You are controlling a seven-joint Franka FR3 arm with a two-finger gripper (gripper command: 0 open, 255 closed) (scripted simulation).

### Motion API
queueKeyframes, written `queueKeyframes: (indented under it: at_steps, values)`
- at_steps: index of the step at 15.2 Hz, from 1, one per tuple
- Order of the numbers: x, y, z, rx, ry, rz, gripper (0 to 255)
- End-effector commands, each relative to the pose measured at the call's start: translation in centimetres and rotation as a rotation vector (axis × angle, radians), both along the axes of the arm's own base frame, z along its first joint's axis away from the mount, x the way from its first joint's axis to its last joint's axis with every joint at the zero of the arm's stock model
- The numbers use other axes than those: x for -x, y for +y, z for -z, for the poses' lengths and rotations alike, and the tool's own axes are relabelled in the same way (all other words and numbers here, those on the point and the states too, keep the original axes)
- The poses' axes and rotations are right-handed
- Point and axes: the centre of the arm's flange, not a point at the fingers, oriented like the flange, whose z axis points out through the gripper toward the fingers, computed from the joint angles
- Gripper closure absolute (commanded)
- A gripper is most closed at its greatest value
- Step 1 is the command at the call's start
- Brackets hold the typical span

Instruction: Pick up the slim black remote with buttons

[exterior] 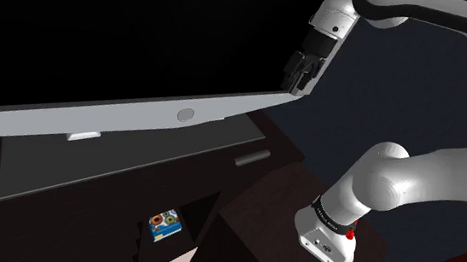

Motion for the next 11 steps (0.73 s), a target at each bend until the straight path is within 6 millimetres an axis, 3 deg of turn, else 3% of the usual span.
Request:
queueKeyframes:
  at_steps: [1, 11]
  values:
    - [0.0, 0.0, 0.0, 0.0, 0.0, 0.0, 0]
    - [0.6, -0.2, 13.0, 0.059, -0.063, -0.567, 0]
